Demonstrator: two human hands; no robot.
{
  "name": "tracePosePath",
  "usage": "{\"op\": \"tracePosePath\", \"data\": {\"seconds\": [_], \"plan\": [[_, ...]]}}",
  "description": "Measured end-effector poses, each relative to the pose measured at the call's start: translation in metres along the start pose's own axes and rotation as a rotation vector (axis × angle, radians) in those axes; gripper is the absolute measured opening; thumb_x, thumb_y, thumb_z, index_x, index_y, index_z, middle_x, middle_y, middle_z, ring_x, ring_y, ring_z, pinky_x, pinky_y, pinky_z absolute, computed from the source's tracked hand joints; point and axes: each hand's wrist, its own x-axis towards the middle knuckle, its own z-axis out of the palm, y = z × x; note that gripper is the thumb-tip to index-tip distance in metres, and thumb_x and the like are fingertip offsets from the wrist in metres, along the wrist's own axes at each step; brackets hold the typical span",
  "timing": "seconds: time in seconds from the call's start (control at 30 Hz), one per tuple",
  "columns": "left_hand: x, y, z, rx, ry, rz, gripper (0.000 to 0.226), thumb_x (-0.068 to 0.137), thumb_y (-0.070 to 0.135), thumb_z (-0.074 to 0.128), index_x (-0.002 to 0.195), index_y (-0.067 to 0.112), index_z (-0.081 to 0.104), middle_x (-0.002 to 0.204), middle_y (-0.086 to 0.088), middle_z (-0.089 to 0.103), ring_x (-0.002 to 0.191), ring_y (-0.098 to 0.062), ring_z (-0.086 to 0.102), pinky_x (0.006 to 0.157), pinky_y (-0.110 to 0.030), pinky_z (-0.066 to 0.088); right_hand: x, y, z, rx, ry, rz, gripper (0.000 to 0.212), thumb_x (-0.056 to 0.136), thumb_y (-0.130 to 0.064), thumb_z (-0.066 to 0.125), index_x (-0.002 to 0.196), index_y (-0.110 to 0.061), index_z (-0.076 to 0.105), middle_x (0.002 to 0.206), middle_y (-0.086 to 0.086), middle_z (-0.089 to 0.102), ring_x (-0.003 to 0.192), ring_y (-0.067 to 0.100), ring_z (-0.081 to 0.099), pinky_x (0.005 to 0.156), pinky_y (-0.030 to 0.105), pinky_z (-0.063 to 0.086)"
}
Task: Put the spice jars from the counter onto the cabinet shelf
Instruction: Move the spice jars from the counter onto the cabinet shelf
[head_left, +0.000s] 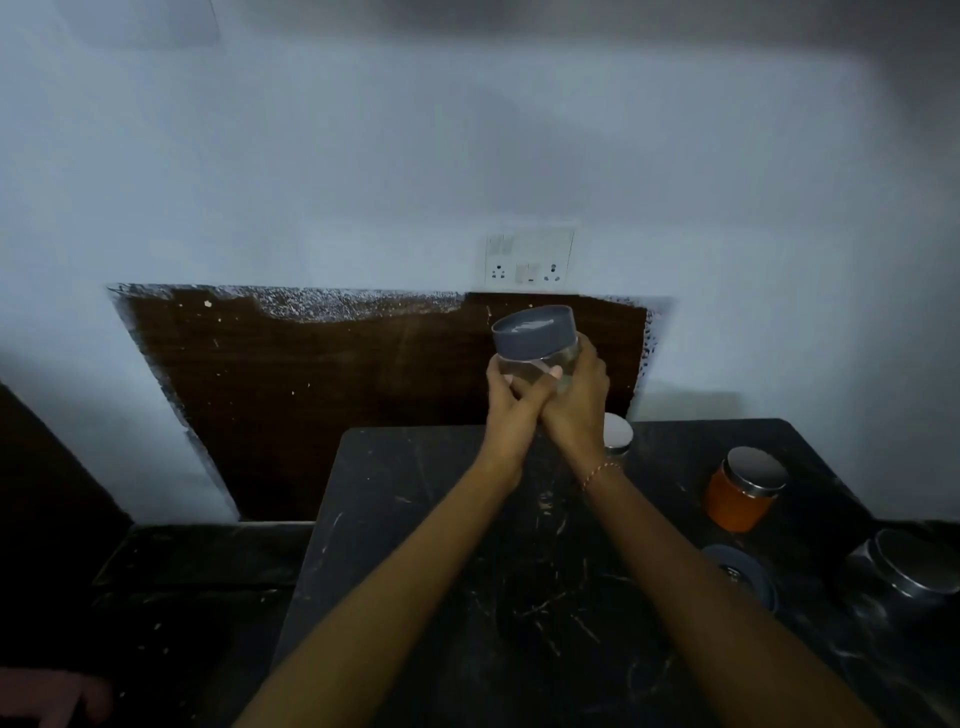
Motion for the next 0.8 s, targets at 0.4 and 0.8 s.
{"op": "tracePosePath", "data": {"seconds": [0.4, 0.8], "plan": [[0.002, 0.064, 0.002, -0.158, -0.26, -0.026, 0.052, 0.082, 0.029, 0.058, 0.131, 0.013, 0.047, 0.114, -0.007, 0.065, 0.103, -0.02, 0.064, 0.084, -0.036, 0.055, -0.006, -0.041, -0.079, 0.405, -0.383, -0.062, 0.057, 0.079, -0.026, 0.07, 0.13, -0.024, 0.045, 0.123, -0.003, 0.058, 0.112, 0.009, 0.057, 0.084, 0.019, 0.051], [-0.015, 0.111, 0.044, 0.072, 0.238, 0.253, 0.043, 0.087, 0.012, 0.063, 0.128, 0.003, 0.054, 0.123, -0.012, 0.062, 0.111, -0.021, 0.06, 0.092, -0.032, 0.053, 0.004, -0.091, -0.079, 0.191, 0.113, -0.247, 0.087, 0.069, -0.03, 0.079, 0.141, -0.015, 0.032, 0.129, 0.008, 0.044, 0.118, 0.016, 0.045, 0.088, 0.022, 0.044]]}}
